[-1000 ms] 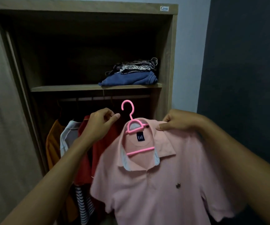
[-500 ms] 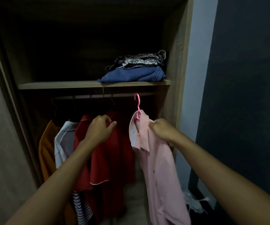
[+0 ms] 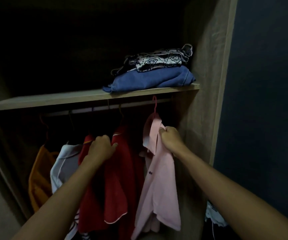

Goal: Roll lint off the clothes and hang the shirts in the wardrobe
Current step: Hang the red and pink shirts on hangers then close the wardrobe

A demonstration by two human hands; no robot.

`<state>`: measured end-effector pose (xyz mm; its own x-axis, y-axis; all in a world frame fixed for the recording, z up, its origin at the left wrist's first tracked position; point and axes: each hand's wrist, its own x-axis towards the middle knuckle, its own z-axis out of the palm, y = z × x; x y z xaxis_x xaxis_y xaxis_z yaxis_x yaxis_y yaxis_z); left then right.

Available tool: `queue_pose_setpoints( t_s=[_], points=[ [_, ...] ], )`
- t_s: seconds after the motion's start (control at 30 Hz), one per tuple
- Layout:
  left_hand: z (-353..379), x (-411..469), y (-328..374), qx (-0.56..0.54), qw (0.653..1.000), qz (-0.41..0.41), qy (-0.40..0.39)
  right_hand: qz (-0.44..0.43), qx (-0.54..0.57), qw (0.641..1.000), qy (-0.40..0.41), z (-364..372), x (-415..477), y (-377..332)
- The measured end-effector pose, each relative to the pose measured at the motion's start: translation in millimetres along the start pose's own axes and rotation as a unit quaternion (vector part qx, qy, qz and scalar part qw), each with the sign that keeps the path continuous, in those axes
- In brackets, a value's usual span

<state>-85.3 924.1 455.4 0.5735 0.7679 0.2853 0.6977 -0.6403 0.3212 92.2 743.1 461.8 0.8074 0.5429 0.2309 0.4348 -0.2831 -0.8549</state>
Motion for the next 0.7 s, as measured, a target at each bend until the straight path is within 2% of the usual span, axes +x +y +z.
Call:
queue_pose_setpoints(
  t_s=[0.27, 0.4, 0.7],
  points=[
    [21, 17, 4, -0.029, 0.998, 0.046, -0.038, -0.009, -0.006, 0.999, 0.040, 14, 28, -1],
    [25, 19, 12, -0.045, 0.996, 0.063, -0.050, -0.002, -0.021, 0.999, 0.026, 15, 28, 10],
    [22, -6, 32, -0.070, 0.996, 0.051, -0.010, -0.026, -0.040, 0.999, 0.001, 3, 26, 27]
  ],
)
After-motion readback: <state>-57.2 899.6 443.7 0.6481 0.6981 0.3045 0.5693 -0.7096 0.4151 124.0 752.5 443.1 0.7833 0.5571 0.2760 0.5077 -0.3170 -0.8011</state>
